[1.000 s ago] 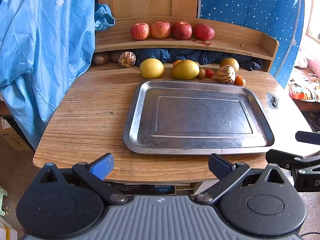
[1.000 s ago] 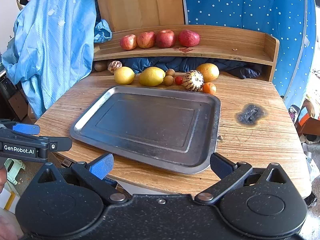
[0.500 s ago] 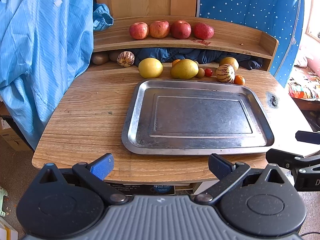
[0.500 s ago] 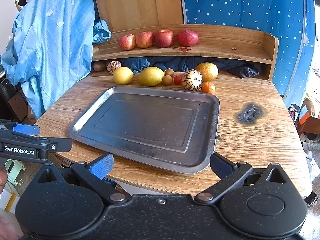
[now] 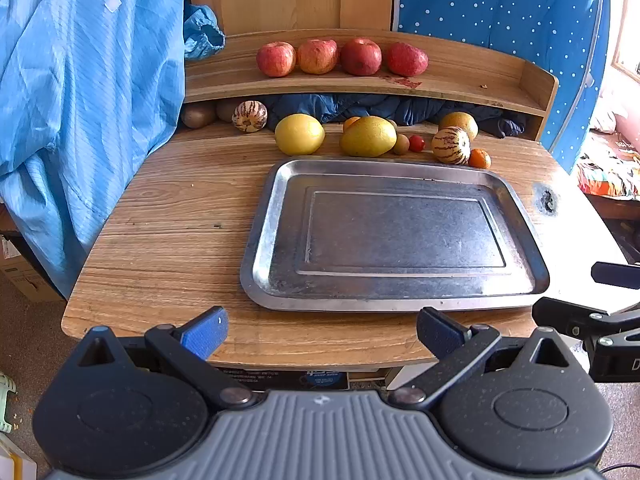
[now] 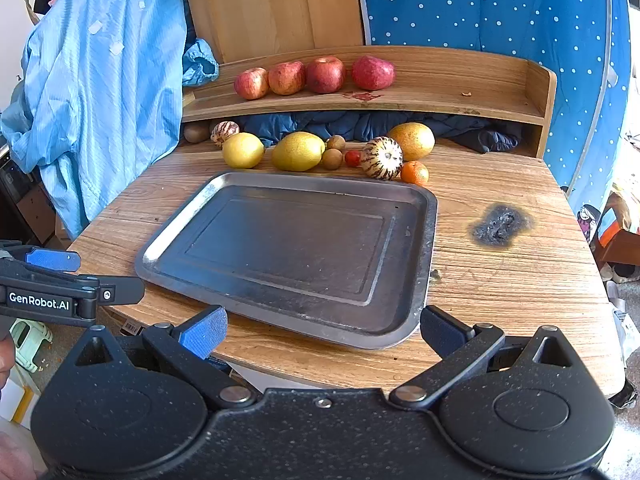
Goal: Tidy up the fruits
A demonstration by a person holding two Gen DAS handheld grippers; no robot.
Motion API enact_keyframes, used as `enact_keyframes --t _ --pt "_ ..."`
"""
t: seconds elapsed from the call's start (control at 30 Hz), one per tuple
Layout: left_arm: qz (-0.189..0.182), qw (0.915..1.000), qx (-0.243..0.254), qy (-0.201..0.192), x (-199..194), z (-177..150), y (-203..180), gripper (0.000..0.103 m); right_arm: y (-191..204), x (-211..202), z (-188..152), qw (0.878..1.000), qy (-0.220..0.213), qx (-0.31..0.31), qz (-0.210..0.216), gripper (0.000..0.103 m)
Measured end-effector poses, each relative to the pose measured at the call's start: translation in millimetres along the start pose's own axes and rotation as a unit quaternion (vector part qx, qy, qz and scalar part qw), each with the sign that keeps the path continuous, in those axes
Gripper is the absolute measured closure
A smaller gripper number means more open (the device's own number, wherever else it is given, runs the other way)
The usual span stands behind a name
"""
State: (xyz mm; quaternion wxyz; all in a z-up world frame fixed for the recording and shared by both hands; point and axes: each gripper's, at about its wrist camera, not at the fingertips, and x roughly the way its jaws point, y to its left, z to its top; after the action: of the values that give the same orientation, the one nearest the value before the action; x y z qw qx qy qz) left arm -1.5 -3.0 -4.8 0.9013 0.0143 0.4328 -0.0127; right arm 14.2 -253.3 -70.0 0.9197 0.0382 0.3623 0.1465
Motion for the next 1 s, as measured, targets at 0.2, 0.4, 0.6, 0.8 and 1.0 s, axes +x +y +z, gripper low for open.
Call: enact_keyframes --t 0.2,0.4,0.6,0.8,1.0 --pt "0.001 1.0000 0.001 0.005 6.4 1.2 -4.2 0.001 -2.0 2.4 0.9 1.000 0.001 0.002 0.000 0.001" --pt "0.002 0.9999 0.003 0.012 10.4 5.9 -6.9 0.001 -5.5 5.9 2.2 1.000 0.005 0.006 0.002 0.001" --pt "0.003 0.9998 0.006 0.020 14.7 11.1 -8.9 0.001 -9.8 10.1 5.2 1.000 0.006 0.013 0.004 0.001" --pt "0.009 0.9994 0.001 0.034 19.0 25.8 -3.7 0.001 -9.1 13.4 17.1 1.000 -0.004 0.018 0.009 0.001" --pt "0.020 0.9995 -0.011 0.020 25.3 55.1 19.9 0.001 -0.5 27.1 38.9 0.999 -0.021 0.023 0.022 0.001"
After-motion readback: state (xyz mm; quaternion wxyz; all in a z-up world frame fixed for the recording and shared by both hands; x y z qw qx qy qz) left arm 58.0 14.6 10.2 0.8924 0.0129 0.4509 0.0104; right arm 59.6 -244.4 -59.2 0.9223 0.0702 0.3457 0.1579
